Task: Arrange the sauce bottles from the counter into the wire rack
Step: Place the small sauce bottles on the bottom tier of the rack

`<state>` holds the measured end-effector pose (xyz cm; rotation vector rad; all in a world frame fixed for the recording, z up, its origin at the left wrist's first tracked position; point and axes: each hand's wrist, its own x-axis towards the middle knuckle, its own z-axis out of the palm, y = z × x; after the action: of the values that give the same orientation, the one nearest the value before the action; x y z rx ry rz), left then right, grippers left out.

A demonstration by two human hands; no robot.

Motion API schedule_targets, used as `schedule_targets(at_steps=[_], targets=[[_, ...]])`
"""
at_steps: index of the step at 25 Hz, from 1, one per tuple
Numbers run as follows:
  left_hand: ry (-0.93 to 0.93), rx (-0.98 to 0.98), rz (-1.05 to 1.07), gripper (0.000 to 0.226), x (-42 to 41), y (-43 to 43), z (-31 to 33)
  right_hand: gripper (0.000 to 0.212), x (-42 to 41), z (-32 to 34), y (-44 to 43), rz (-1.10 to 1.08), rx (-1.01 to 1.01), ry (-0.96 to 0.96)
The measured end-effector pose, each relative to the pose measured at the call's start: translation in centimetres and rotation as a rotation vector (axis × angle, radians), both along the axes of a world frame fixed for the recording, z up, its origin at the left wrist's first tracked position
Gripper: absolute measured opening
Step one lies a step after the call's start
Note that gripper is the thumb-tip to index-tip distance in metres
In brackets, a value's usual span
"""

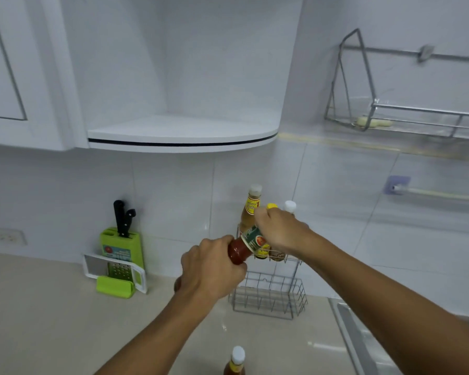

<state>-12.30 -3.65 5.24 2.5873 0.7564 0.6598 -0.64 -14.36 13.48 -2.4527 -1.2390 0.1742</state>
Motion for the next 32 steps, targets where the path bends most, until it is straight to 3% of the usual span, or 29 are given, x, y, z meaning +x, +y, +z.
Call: schedule_targets(at_steps=[2,4,6,8,9,10,14,16,19,20,23,27,32], targets=[[-0.018,0.158,0.078,0.025,1.2,-0.6,-0.4,0.022,0.7,-0.2,0.2,-0.105,-0.042,0.048],[0.009,0.089,0.022,0.028,1.4,-0.1,-0.3,0.034,1.1,-0.1,0.0,-0.097,-0.009,0.166],[0.043,-0.306,-0.206,0.025,1.2,1.2,0.5,0.040,1.4,-0.7,-0.7,-0.006,0.143,0.113],[0.136,-0.707,-0.463,0.018,1.1,1.7,0.9,0.042,1.4,-1.5,-1.4,0.076,0.256,-0.084],[0.165,-0.739,-0.481,0.017,1.1,1.6,0.8,0.044,1.4,-1.8,-1.5,0.076,0.261,-0.130],[0.154,-0.661,-0.418,0.018,1.4,1.2,0.5,0.046,1.5,-2.1,-1.5,0.031,0.240,-0.137],[-0.003,-0.036,-0.068,0.027,3.3,-0.9,-1.8,0.056,2.7,-3.8,-0.3,-0.239,0.156,-0.092],[-0.011,0.016,-0.057,0.030,4.1,-0.2,-2.4,0.056,3.3,-4.8,-0.3,-0.245,0.289,0.123],[0.035,-0.155,-0.172,0.031,4.8,1.4,-3.0,0.046,3.4,-7.4,-1.6,-0.155,0.576,0.860],[0.036,-0.250,-0.222,0.036,5.1,1.7,-3.4,0.048,3.4,-8.8,-1.8,-0.079,0.566,0.961],[0.078,-0.451,-0.380,0.059,6.4,2.3,-5.6,0.032,3.8,-12.3,-1.8,0.001,0.516,0.867],[0.275,-0.550,-0.466,0.087,7.3,5.9,-10.4,0.032,5.4,-16.1,-1.5,-0.169,0.539,0.567],[0.425,-0.748,-0.272,0.062,8.7,10.0,-17.5,0.053,6.2,-22.1,-0.5,-0.270,0.524,0.367]])
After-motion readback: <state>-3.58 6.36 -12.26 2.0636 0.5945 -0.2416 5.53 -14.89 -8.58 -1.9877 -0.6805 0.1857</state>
